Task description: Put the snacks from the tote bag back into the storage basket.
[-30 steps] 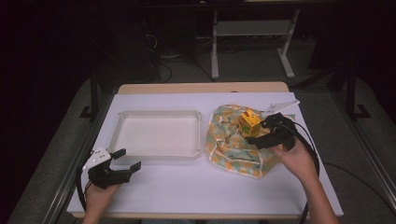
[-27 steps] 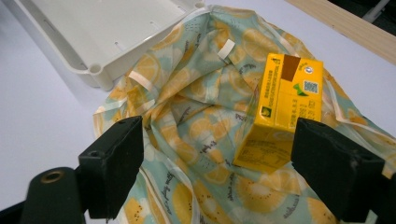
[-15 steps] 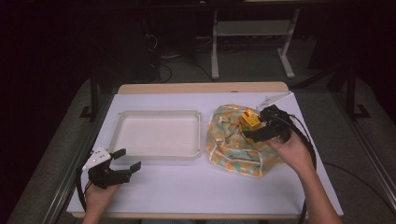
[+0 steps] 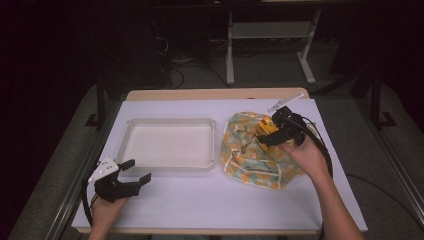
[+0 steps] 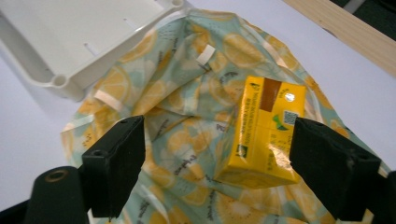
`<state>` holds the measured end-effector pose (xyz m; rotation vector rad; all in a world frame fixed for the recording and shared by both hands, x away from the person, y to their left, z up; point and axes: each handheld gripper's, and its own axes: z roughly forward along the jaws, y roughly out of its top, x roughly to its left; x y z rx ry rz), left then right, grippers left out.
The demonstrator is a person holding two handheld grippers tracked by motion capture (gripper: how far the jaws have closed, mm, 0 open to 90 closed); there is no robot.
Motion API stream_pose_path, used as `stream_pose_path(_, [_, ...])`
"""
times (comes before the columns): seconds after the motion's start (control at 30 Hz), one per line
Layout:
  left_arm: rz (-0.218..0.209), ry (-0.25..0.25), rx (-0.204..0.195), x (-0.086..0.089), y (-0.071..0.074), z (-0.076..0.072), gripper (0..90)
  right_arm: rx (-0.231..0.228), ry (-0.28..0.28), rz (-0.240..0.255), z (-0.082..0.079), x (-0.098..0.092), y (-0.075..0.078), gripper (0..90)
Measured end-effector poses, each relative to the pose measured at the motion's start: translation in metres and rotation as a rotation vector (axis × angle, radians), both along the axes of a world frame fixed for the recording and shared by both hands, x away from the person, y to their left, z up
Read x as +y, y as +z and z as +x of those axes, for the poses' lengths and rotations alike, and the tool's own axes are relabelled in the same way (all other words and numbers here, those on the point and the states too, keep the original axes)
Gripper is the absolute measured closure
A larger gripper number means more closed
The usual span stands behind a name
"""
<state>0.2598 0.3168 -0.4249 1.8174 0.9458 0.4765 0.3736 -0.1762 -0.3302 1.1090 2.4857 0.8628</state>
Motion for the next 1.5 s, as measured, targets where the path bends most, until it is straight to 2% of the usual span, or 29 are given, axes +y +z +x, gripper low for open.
stream_pose_path(0.1, [0.0, -0.001, -0.001, 0.0, 0.0, 0.0, 15.6, -0.016, -0.022, -0.016, 0.006, -0.002, -0.001, 18.8])
stream_pose_path(0.17, [-0.001, -0.001, 0.0, 0.0, 0.0, 0.0, 15.6, -0.01, -0.034, -0.003, 0.009, -0.003, -0.001, 18.8])
stream_pose_path(0.43, [0.006, -0.006, 0.002, -0.001, 0.0, 0.0, 15.6, 0.024, -0.05, -0.008, 0.023, -0.003, -0.007, 18.8])
stream_pose_path(0.47, [0.004, -0.006, 0.002, -0.001, 0.0, 0.0, 15.6, 0.039, -0.058, -0.004, 0.024, -0.002, -0.008, 18.8])
stream_pose_path(0.67, [0.0, -0.004, 0.002, -0.001, 0.0, 0.0, 15.6, 0.043, -0.073, -0.016, 0.033, 0.0, -0.014, 19.9])
stream_pose_path(0.83, [-0.002, -0.003, 0.0, 0.0, 0.0, 0.0, 15.6, 0.064, -0.098, -0.041, 0.037, 0.003, -0.02, 20.8])
stream_pose_path(1.07, [-0.002, -0.004, 0.0, 0.0, 0.0, 0.0, 15.6, 0.064, -0.134, -0.071, 0.039, 0.007, -0.024, 23.0])
stream_pose_path(1.17, [-0.003, -0.004, 0.0, 0.0, 0.0, 0.0, 15.6, 0.064, -0.14, -0.08, 0.04, 0.007, -0.026, 24.1])
stream_pose_path(1.33, [-0.001, -0.007, 0.001, -0.001, 0.0, 0.0, 15.6, 0.095, -0.148, -0.096, 0.042, 0.007, -0.03, 24.5])
stream_pose_path(1.5, [-0.002, -0.006, -0.001, -0.001, 0.0, 0.0, 15.6, 0.096, -0.139, -0.119, 0.042, 0.009, -0.035, 29.2])
